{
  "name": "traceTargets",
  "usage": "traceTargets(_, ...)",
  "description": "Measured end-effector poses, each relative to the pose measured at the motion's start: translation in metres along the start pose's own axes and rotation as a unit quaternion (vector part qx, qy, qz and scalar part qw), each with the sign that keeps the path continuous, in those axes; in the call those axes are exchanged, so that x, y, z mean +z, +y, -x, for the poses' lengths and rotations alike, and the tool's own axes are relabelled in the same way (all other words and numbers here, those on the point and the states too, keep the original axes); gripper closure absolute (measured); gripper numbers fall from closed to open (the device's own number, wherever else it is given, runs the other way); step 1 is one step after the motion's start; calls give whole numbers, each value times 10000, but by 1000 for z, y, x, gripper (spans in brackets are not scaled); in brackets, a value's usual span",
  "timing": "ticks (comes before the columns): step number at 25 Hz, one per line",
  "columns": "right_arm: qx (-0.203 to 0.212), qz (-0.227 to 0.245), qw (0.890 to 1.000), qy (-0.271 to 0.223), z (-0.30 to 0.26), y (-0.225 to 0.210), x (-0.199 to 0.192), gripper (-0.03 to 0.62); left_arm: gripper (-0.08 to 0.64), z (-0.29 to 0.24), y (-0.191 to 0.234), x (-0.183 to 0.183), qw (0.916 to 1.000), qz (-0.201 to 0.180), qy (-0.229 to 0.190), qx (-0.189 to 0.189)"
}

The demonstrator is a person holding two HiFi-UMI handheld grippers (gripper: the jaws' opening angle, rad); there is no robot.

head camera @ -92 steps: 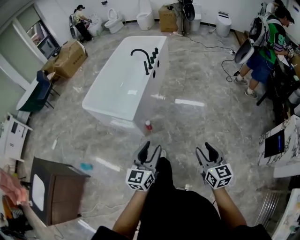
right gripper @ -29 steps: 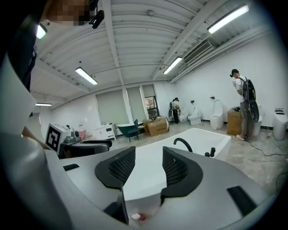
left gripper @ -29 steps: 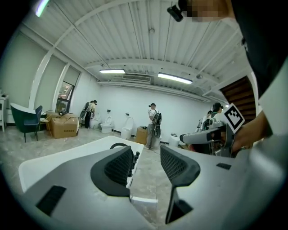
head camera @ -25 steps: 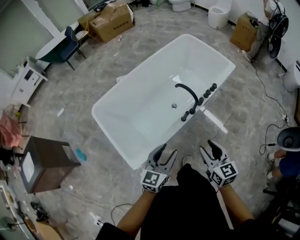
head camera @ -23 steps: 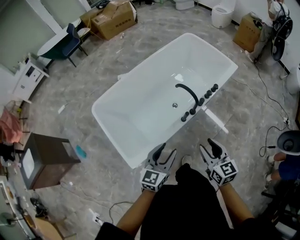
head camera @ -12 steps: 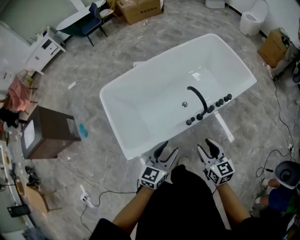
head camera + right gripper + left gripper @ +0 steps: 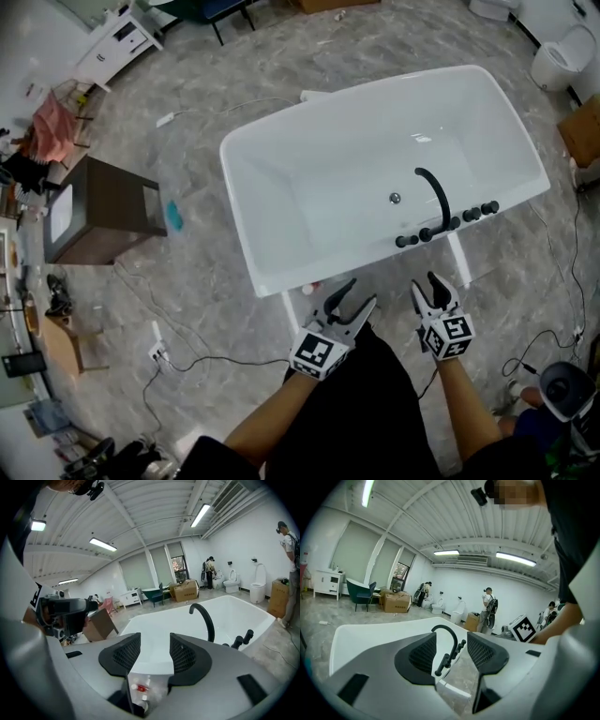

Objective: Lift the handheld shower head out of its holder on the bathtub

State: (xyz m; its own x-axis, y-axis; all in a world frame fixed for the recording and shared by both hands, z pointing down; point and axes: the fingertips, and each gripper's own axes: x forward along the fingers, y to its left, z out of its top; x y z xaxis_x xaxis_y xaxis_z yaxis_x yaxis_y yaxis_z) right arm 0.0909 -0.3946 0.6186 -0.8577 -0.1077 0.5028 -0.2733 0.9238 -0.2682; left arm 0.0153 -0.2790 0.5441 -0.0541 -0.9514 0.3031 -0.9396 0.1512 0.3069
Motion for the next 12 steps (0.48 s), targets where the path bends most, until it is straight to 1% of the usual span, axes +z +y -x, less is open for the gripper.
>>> traceTargets(7, -316, -61, 9988, 378, -59, -42, -49, 419, 373, -35, 30, -36, 9997, 194, 178, 1)
traceTargets(12, -675, -226, 9967, 380, -99, -80, -81, 414, 371, -57, 48, -53, 9996, 241, 149, -31)
